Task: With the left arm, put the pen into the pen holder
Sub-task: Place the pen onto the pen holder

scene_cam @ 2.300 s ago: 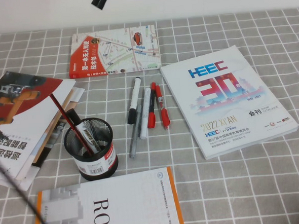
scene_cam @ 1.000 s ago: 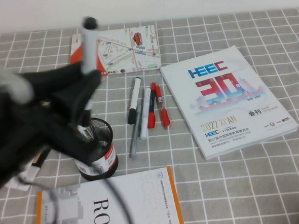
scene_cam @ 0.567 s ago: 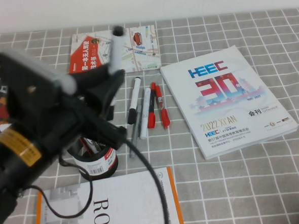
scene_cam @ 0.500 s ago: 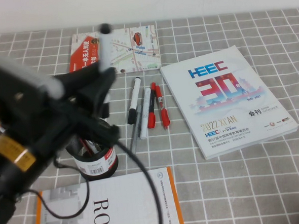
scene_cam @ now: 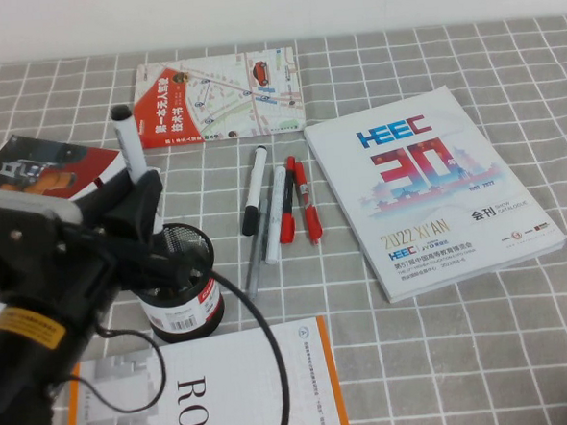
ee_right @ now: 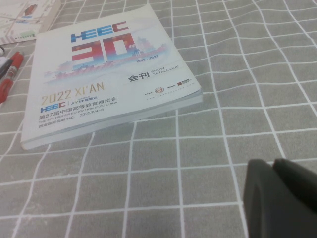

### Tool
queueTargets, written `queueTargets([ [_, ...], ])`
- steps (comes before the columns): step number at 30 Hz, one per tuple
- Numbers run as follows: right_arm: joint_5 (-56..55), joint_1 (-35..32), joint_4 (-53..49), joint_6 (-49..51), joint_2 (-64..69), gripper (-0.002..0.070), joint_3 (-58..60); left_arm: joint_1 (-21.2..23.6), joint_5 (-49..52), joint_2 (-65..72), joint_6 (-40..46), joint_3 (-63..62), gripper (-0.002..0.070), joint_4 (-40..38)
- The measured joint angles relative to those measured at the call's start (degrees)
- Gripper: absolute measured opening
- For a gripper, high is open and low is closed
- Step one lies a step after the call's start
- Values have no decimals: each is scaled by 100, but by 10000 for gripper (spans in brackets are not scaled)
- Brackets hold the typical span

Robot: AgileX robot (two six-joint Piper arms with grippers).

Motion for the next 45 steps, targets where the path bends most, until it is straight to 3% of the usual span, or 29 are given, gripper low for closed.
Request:
queueTargets([
  [10, 0, 0, 0, 0, 0, -15, 0, 44, -899, 1239, -140, 0, 109, -96],
  [29, 0, 0, 0, 0, 0, -15, 0, 57, -1041, 1764, -704, 0, 109, -125],
  [33, 0, 0, 0, 0, 0, -15, 0, 57, -962, 1764, -707, 0, 155, -138],
  [38, 0, 0, 0, 0, 0, -15, 0, 57, -898, 1764, -707, 0, 268, -138],
  [45, 0, 0, 0, 0, 0, -15, 0, 57, -817, 1683, -707, 0, 312, -138],
])
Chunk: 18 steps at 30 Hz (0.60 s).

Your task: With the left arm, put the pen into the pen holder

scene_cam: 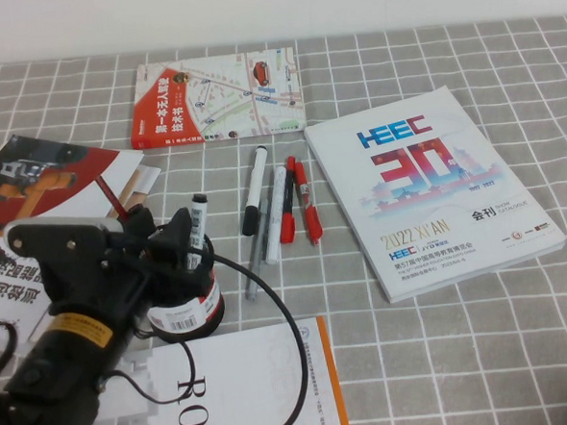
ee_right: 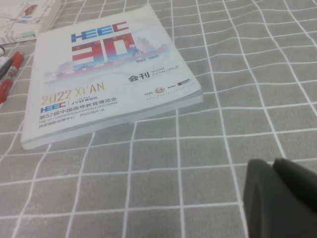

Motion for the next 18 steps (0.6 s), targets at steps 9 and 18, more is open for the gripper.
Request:
queueTargets([
  [9, 0, 0, 0, 0, 0, -15, 0, 0, 1207, -1467, 0, 0, 141, -3],
  [18, 0, 0, 0, 0, 0, -15, 0, 0, 3157, -4362, 557, 0, 3, -36],
])
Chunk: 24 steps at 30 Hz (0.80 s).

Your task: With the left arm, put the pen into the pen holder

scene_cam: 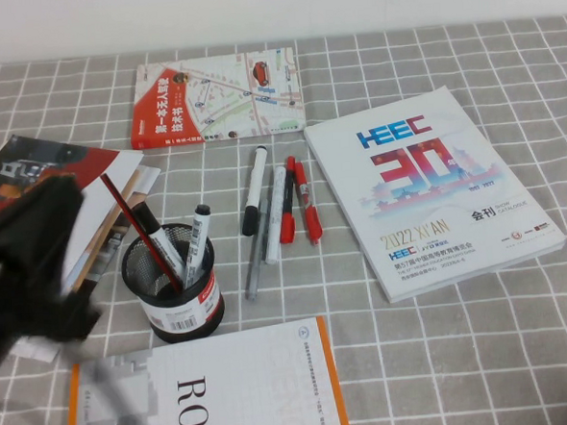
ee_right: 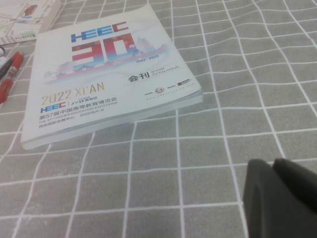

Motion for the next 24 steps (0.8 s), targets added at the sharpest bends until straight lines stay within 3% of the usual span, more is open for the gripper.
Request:
queueTargets([
  [6, 0, 0, 0, 0, 0, -15, 0, 0, 1579, -1350, 97, 0, 0, -12],
  [13, 0, 0, 0, 0, 0, -15, 0, 0, 2942, -2018, 159, 0, 0, 1],
  [24, 0, 0, 0, 0, 0, -15, 0, 0, 3466, -2052, 167, 47, 0, 357],
])
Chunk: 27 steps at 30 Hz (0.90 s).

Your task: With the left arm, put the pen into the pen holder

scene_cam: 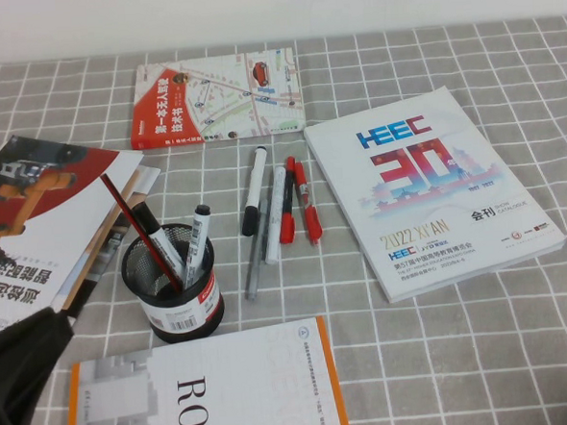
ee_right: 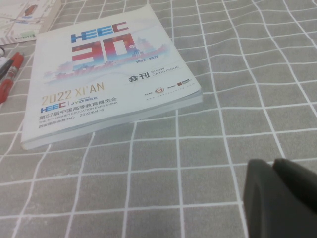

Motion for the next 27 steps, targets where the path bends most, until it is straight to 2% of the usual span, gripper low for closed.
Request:
queueTargets([
  [6, 0, 0, 0, 0, 0, -15, 0, 92, -539, -83, -48, 255, 0, 335],
  [10, 0, 0, 0, 0, 0, -15, 0, 759, -917, -467, -60, 762, 0, 311],
  [15, 0, 0, 0, 0, 0, -15, 0, 1796, -955, -1272, -122, 1346, 0, 272],
  [19, 0, 0, 0, 0, 0, -15, 0, 2449, -962, -1949, -131, 1784, 0, 272],
  [22, 0, 0, 0, 0, 0, -15, 0, 2715, -977, -2184, -145, 2063, 0, 272],
  [27, 0, 0, 0, 0, 0, -15, 0, 2784, -754, -2196, -220, 2298, 0, 261],
])
